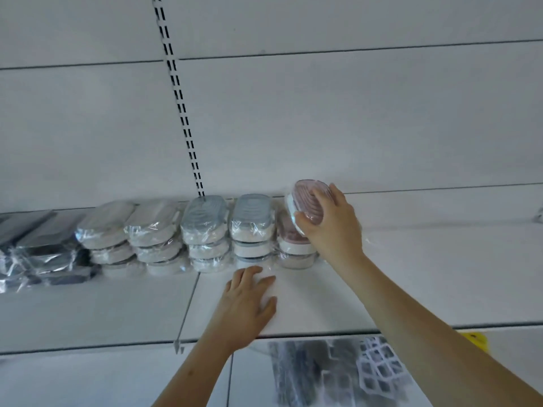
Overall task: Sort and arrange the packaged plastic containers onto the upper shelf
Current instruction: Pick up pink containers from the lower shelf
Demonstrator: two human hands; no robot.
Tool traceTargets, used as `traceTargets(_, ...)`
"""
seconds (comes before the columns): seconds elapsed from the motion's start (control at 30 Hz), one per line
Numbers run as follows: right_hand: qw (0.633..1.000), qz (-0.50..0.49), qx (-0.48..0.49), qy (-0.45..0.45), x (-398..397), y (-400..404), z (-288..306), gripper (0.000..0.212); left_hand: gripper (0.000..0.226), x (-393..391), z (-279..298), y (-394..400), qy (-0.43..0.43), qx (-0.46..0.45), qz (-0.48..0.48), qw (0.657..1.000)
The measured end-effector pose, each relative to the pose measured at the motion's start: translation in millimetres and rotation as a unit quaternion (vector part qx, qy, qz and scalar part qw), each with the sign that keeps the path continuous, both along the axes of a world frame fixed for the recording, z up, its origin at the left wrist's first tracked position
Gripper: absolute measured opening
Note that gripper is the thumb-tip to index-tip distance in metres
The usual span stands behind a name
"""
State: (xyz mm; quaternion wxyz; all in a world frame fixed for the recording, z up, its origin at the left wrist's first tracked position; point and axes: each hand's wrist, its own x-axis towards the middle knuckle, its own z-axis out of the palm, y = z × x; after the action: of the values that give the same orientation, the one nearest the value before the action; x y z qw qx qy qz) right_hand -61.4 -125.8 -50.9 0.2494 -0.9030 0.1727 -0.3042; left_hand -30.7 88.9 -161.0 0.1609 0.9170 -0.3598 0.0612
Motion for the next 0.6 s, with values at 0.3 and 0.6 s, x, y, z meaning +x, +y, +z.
traceTargets(0.3,0.990,0.074,0.044,0.113,38,6,-3,0.088,0.071,-2,6,1,0.004,-0.019,-0.003,1.000)
traceTargets(0.6,0.969,0.040,-0.152,0.191,47,29,-6,0.114,0.066,-1,3,-1,-0.013,-0.034,-0.002,0.999)
